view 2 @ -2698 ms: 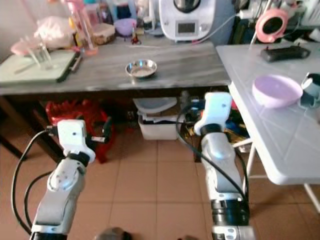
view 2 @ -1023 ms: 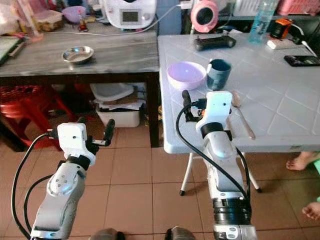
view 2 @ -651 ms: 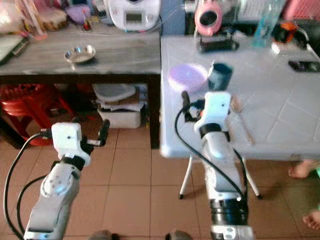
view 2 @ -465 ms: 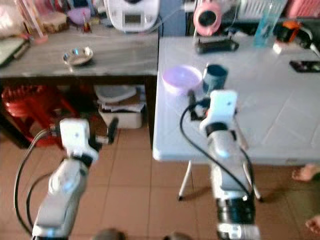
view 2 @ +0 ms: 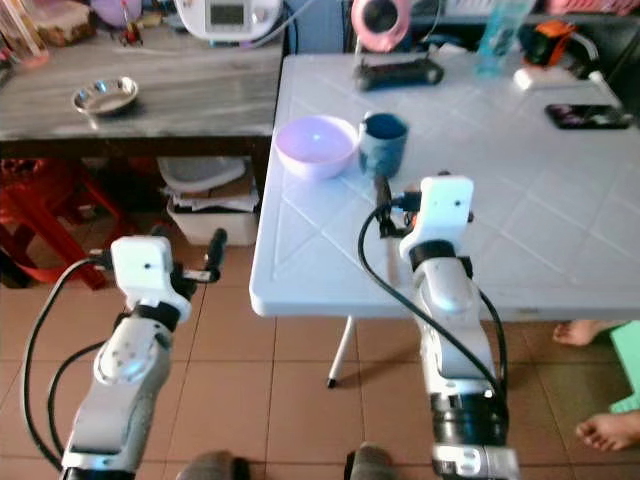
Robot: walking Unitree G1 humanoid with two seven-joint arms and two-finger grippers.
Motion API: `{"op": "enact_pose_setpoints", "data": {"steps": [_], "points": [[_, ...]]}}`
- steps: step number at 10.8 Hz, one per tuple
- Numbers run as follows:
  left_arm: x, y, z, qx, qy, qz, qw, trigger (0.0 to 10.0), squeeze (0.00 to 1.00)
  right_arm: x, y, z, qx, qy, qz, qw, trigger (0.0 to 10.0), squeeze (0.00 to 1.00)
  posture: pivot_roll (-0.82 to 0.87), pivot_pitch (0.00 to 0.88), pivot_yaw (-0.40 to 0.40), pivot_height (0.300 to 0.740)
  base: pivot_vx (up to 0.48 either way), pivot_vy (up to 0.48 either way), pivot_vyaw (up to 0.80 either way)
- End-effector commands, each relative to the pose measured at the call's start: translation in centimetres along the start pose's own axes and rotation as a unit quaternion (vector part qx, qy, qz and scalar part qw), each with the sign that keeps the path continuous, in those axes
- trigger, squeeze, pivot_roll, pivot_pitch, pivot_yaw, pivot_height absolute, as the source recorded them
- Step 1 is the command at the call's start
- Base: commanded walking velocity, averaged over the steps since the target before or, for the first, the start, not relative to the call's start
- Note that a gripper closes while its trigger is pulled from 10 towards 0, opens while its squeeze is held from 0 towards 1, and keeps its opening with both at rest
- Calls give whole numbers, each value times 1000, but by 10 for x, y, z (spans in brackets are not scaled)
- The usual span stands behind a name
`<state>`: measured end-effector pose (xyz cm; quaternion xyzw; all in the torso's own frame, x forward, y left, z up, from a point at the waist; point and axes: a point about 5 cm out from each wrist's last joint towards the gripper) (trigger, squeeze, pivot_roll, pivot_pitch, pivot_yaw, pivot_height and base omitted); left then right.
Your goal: Setting the table
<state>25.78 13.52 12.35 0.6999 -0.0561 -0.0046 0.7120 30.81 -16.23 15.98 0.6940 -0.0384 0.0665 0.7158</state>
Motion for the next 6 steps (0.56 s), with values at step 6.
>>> {"op": "enact_pose_setpoints", "data": {"steps": [6], "points": [[5, 2, -13, 15, 38, 6, 999, 10000, 0, -1, 5, -6, -5, 7, 15, 1000, 10000, 0, 34, 47, 44, 740, 0, 0, 0]]}}
Point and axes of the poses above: a point about 5 cm out from each wrist's last joint towards the gripper, its own x axis pointing out of the wrist towards the gripper, its own y axis along the axis of the wrist's last joint, z = x × y
